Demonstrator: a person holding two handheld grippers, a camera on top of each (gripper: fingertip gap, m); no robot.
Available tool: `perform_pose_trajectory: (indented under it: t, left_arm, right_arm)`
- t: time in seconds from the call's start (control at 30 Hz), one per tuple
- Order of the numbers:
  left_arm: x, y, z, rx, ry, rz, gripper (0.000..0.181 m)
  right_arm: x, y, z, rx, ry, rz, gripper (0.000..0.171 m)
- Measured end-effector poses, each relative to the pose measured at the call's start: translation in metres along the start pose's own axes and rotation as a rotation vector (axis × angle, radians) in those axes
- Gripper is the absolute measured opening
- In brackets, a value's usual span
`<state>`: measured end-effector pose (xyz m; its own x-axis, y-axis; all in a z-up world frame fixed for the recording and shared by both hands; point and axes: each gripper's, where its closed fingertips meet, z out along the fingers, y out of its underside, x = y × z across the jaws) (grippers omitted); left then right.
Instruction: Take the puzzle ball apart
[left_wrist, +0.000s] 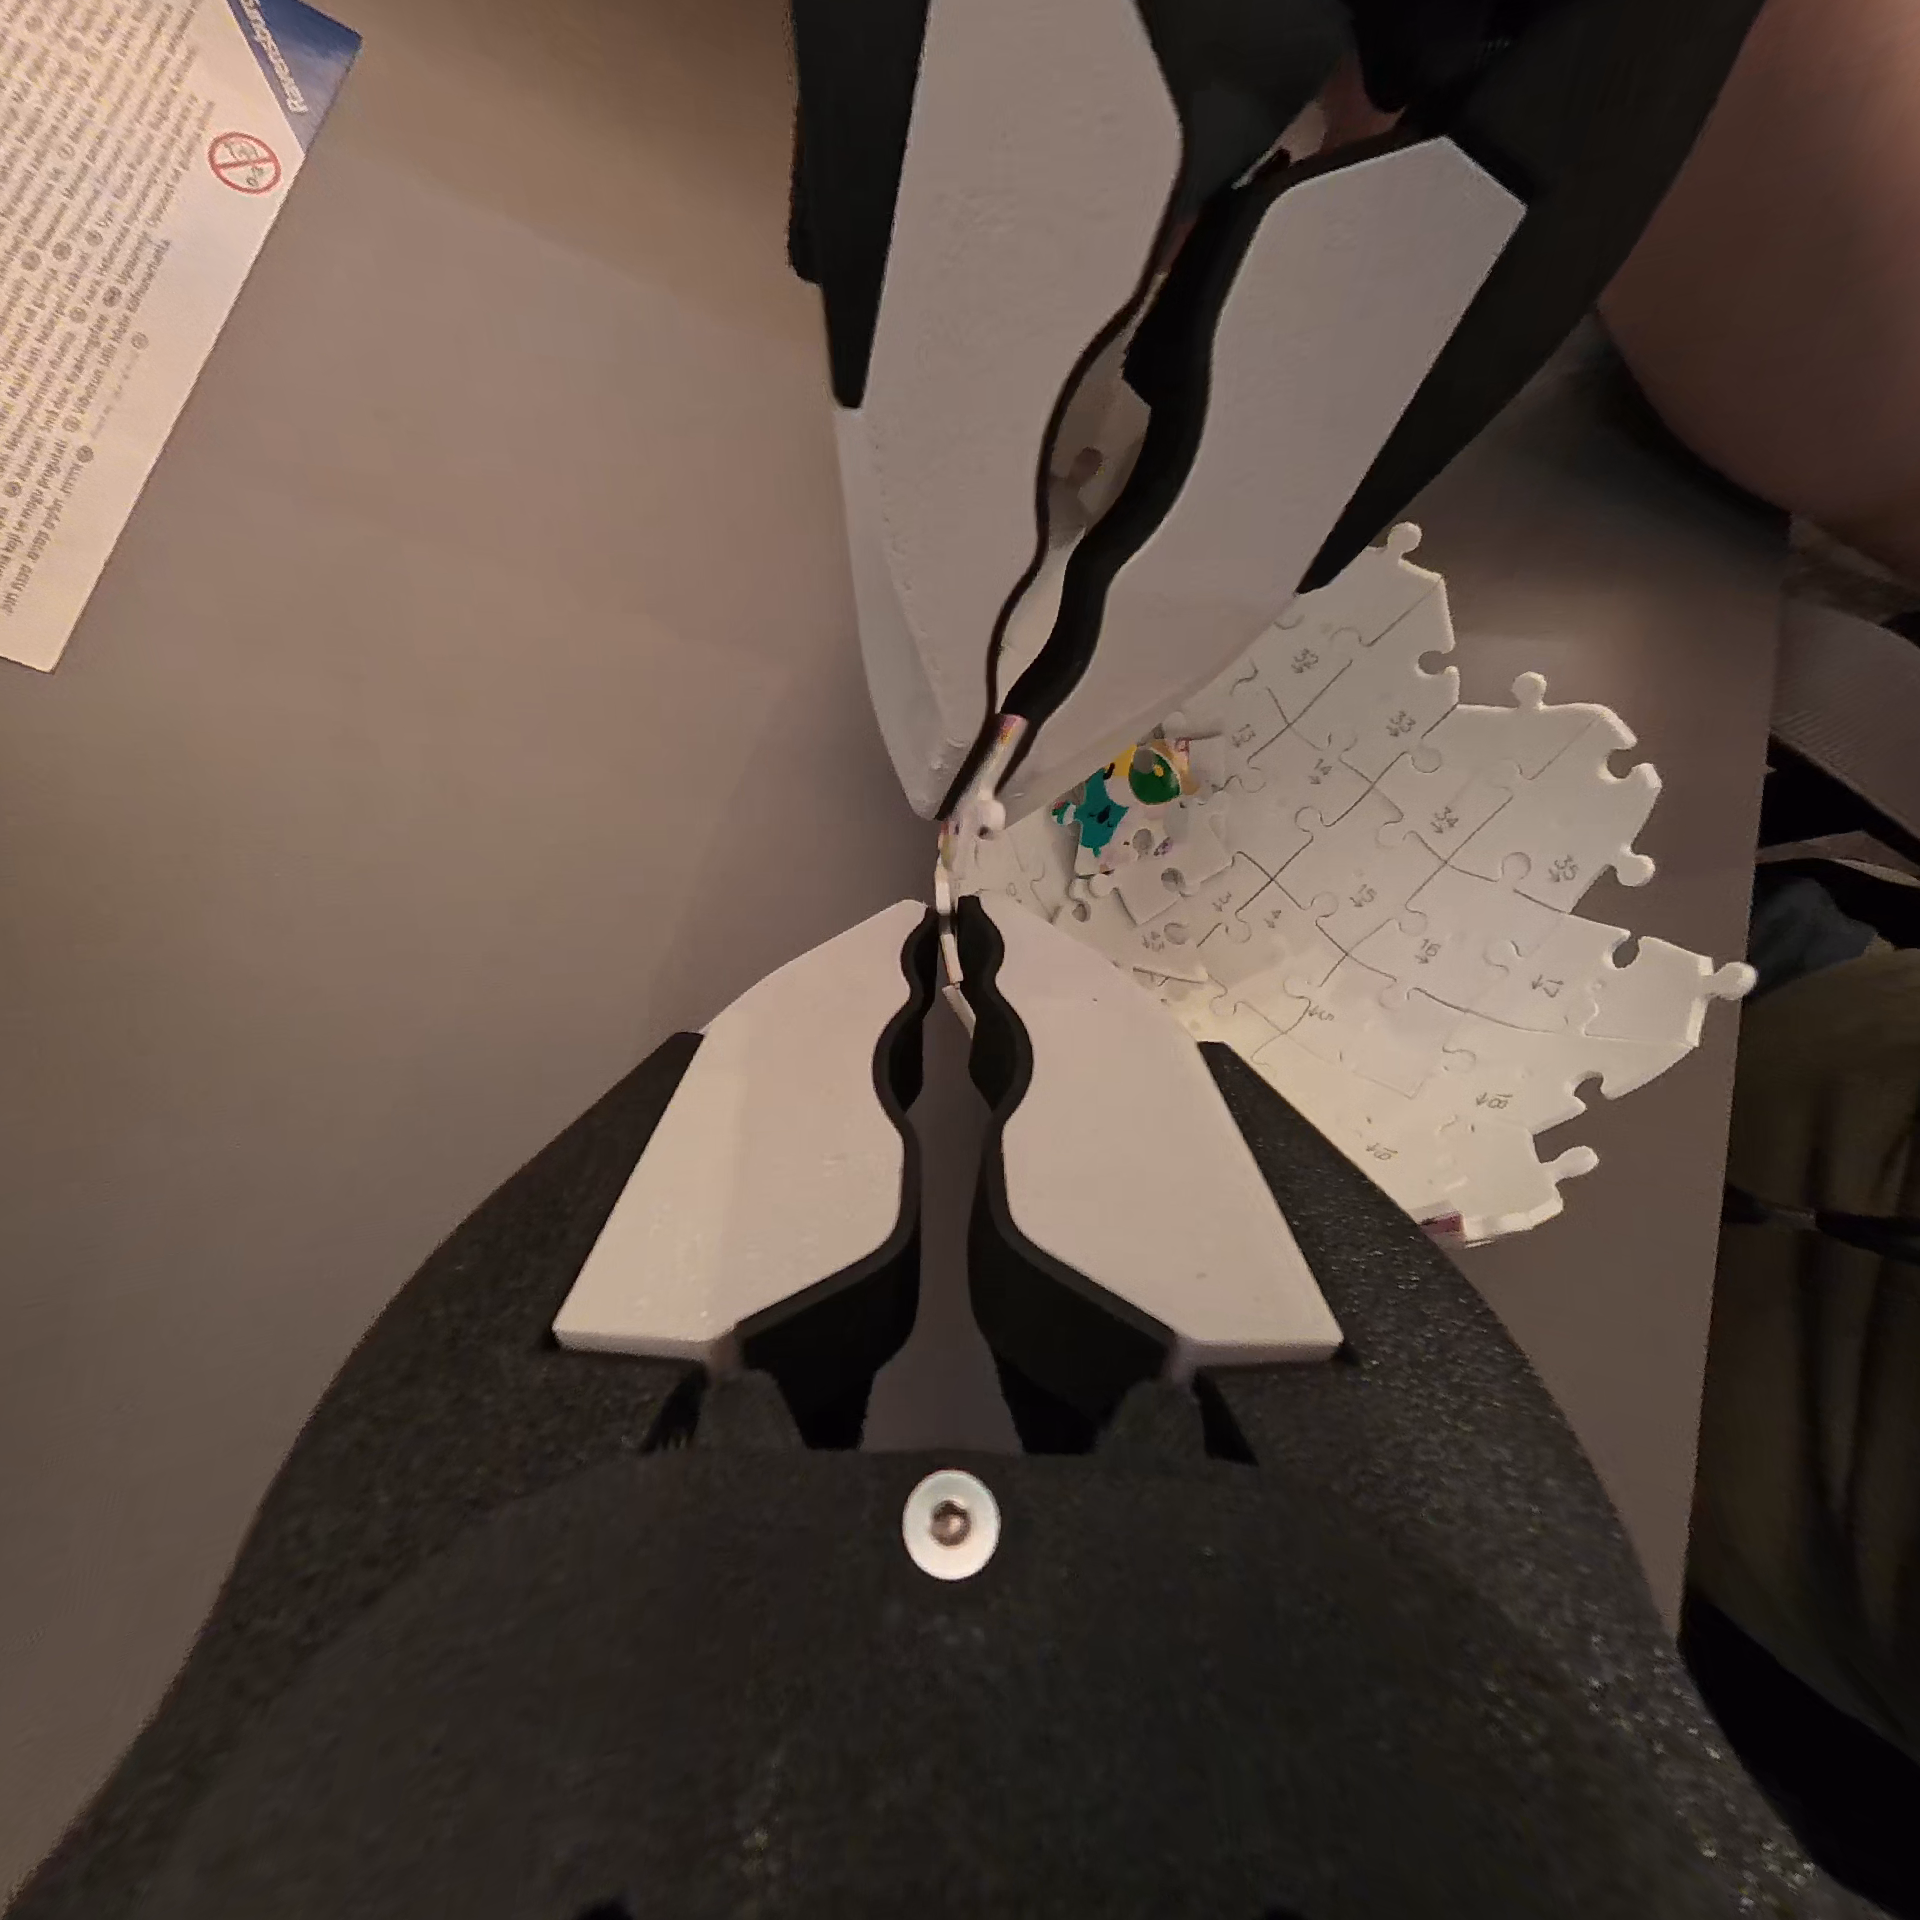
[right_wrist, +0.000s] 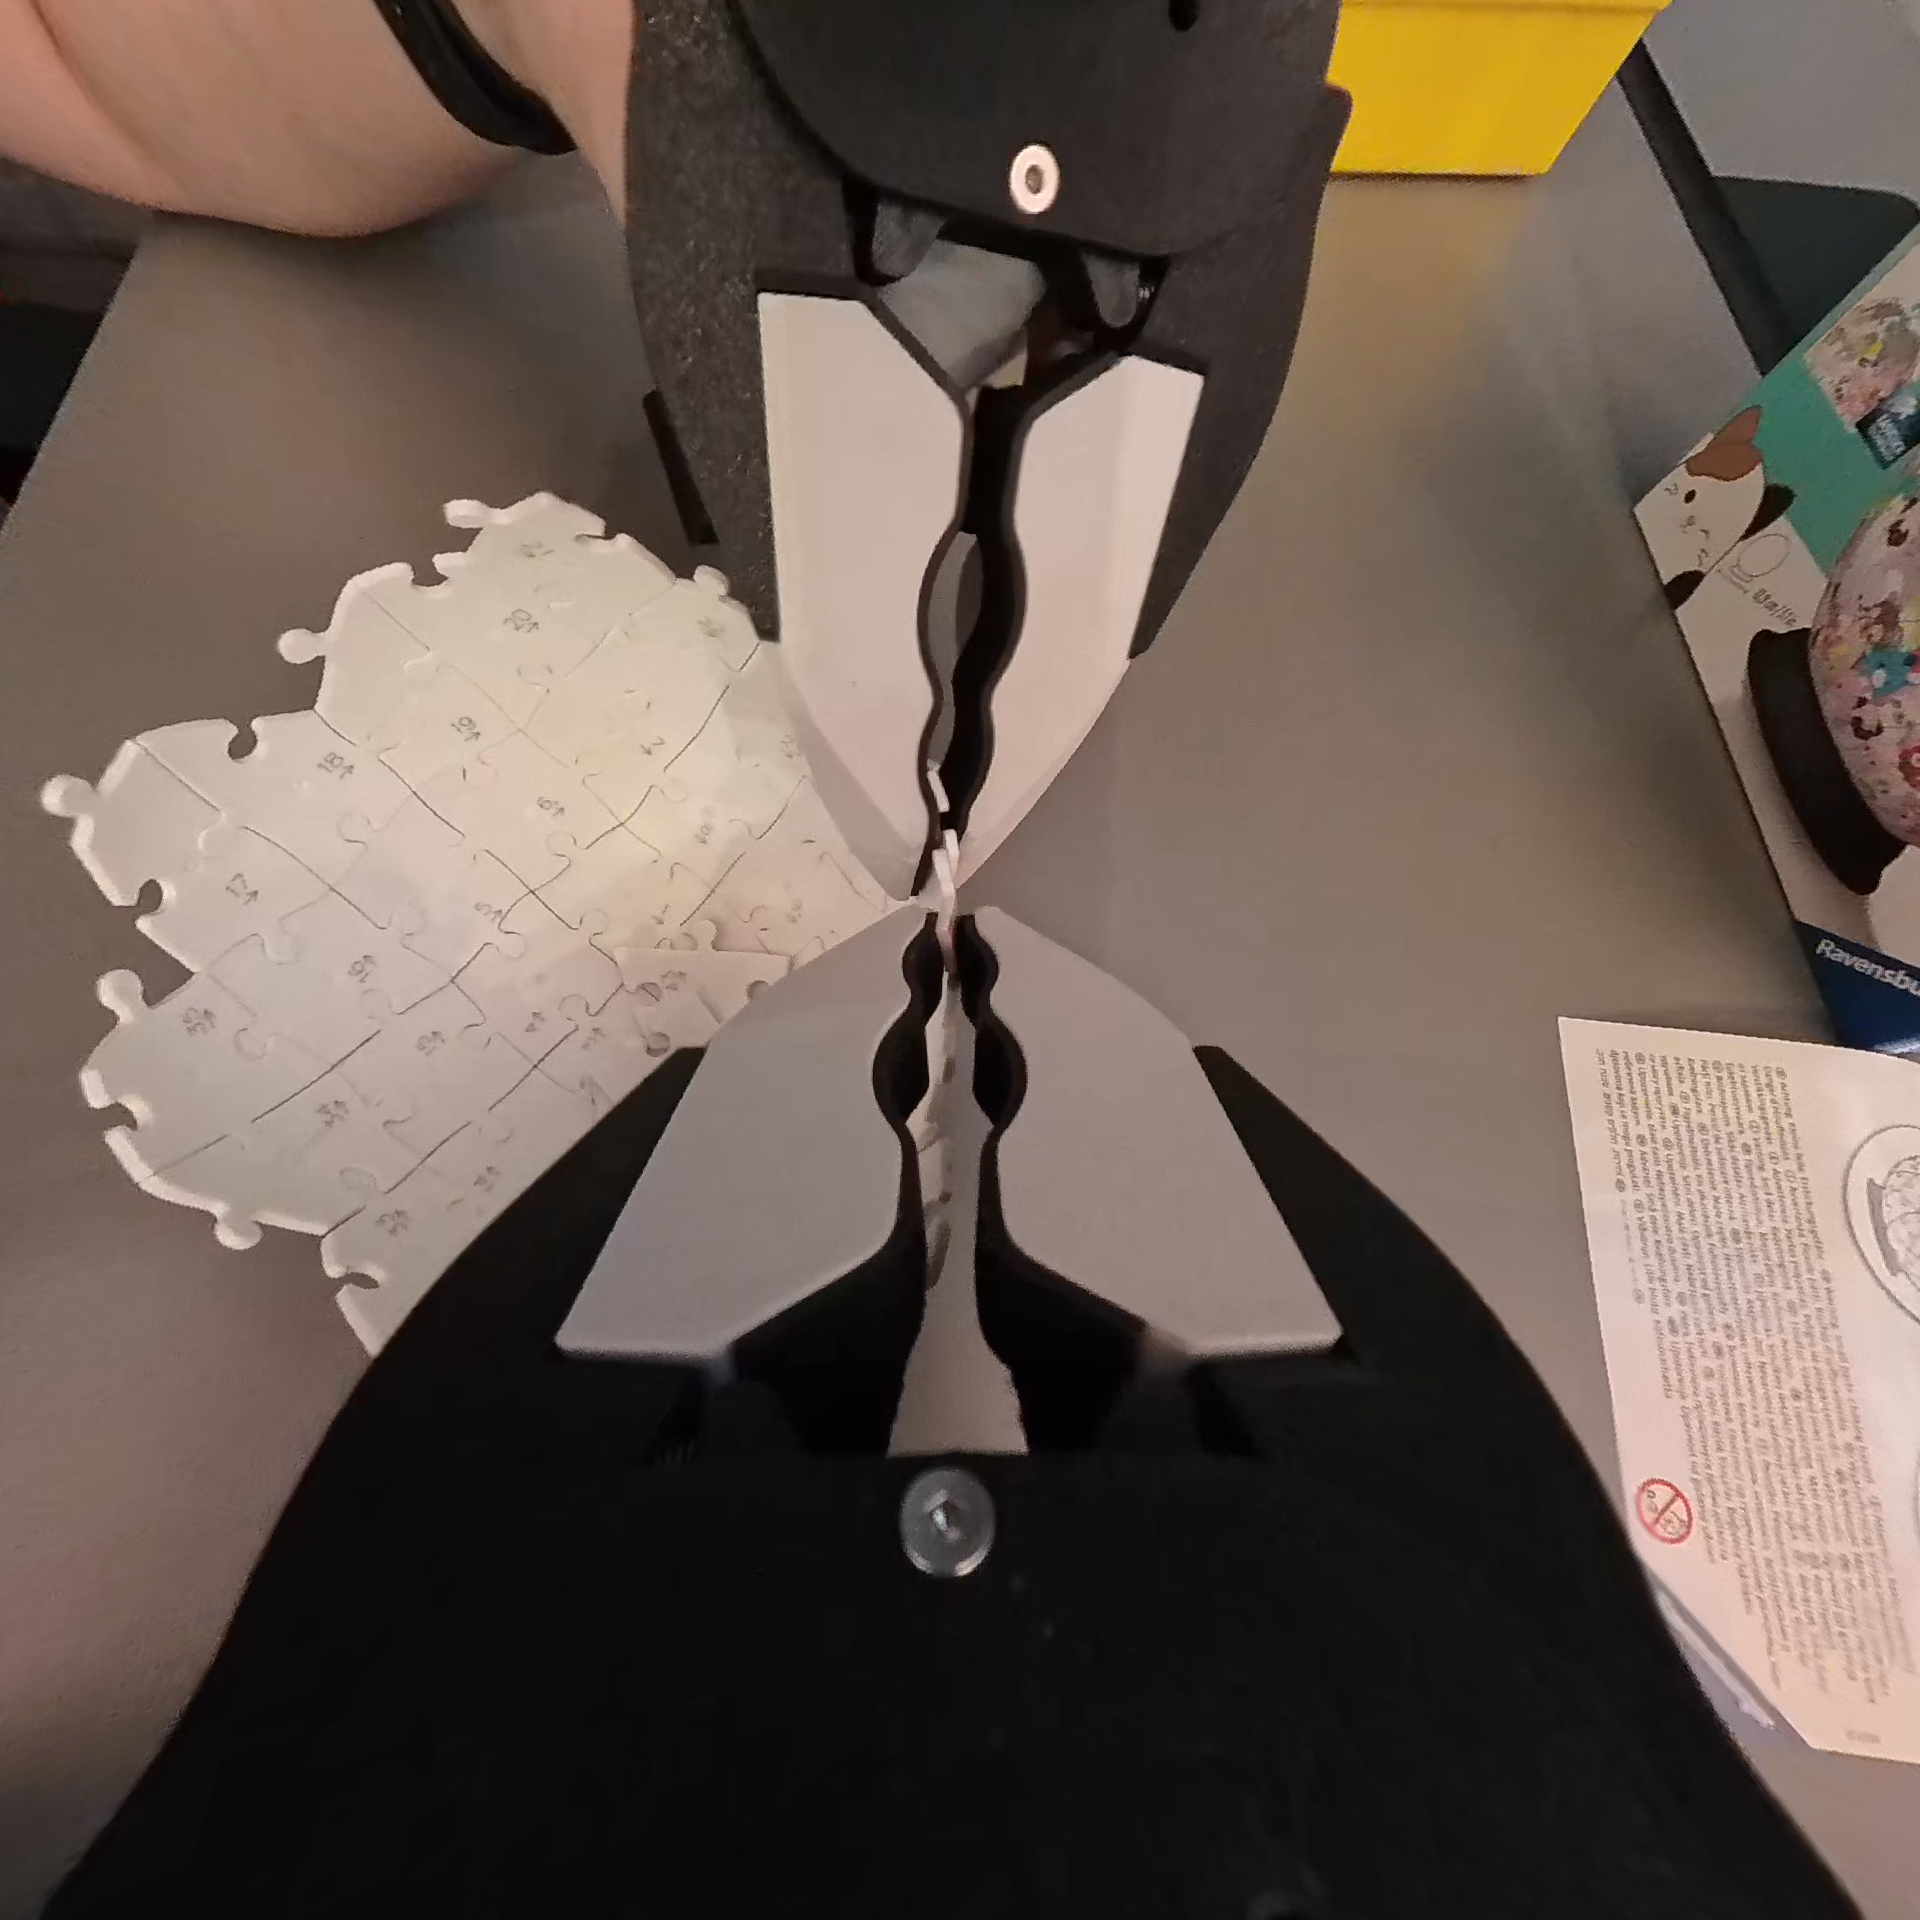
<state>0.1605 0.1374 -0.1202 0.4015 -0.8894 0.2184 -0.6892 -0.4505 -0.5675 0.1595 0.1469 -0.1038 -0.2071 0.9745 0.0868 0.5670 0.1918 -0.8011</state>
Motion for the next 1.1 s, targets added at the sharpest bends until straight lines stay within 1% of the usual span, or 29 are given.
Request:
perform_pose_trajectory:
  t: [0.1,0.2,0.23,0.3,0.33,0.4,0.43,0.5,0.63,0.73,0.77,0.8,0.9,0.97,1.0,1.03,1.1]
  left_arm:
    - [0.0,0.001,0.0,0.0,0.026,-0.038,0.003]
    - [0.001,-0.001,-0.002,0.007,0.007,0.037,0.005]
    - [0.0,-0.003,-0.003,0.024,-0.019,0.082,0.005]
    - [-0.001,-0.007,-0.006,0.054,-0.052,0.131,0.006]
    - [0.0,-0.009,-0.007,0.068,-0.047,0.131,0.007]
    - [0.004,-0.015,-0.012,0.111,-0.012,0.103,0.011]
    - [0.005,-0.017,-0.016,0.128,0.007,0.085,0.016]
    - [0.006,-0.021,-0.024,0.158,0.041,0.06,0.019]
    - [0.001,-0.029,-0.037,0.218,0.027,0.051,0.024]
    - [0.001,-0.034,-0.032,0.194,0.013,0.079,0.032]
    - [0.001,-0.036,-0.028,0.175,-0.002,0.095,0.033]
    - [0.002,-0.038,-0.024,0.158,-0.02,0.117,0.033]
    - [0.004,-0.036,-0.01,0.078,-0.055,0.188,0.029]
    - [-0.001,-0.032,-0.001,0.031,-0.089,0.216,0.02]
    - [-0.003,-0.03,0.002,0.013,-0.101,0.224,0.011]
    - [-0.004,-0.029,0.004,0.008,-0.1,0.228,0.008]
    - [-0.003,-0.032,0.002,0.042,-0.096,0.235,0.007]
  right_arm:
    - [0.0,0.0,0.001,-0.008,0.017,-0.028,0.003]
    - [0.002,-0.002,-0.001,0.02,-0.004,0.04,0.004]
    - [0.003,-0.003,-0.003,0.041,-0.014,0.073,0.007]
    - [0.013,-0.004,-0.01,0.064,0.043,0.099,0.022]
    - [0.015,-0.003,-0.014,0.057,0.059,0.103,0.024]
    - [0.012,-0.006,-0.022,0.062,0.069,0.115,0.023]
    - [0.011,-0.007,-0.026,0.066,0.077,0.117,0.023]
    - [0.007,-0.003,-0.03,0.039,0.081,0.125,0.024]
    - [0.013,0.009,-0.03,-0.027,0.119,0.181,0.024]
    - [0.013,0.012,-0.021,-0.031,0.066,0.234,0.023]
    - [0.013,0.014,-0.019,-0.045,0.059,0.232,0.02]
    - [0.011,0.015,-0.019,-0.057,0.051,0.226,0.016]
    - [0.01,0.017,-0.018,-0.058,0.036,0.244,0.014]
    - [0.007,0.018,-0.016,-0.06,-0.007,0.266,0.003]
    - [0.007,0.018,-0.016,-0.059,-0.015,0.277,0.003]
    - [0.008,0.019,-0.015,-0.066,-0.018,0.284,0.003]
    - [0.008,0.02,-0.016,-0.078,-0.027,0.302,0.003]
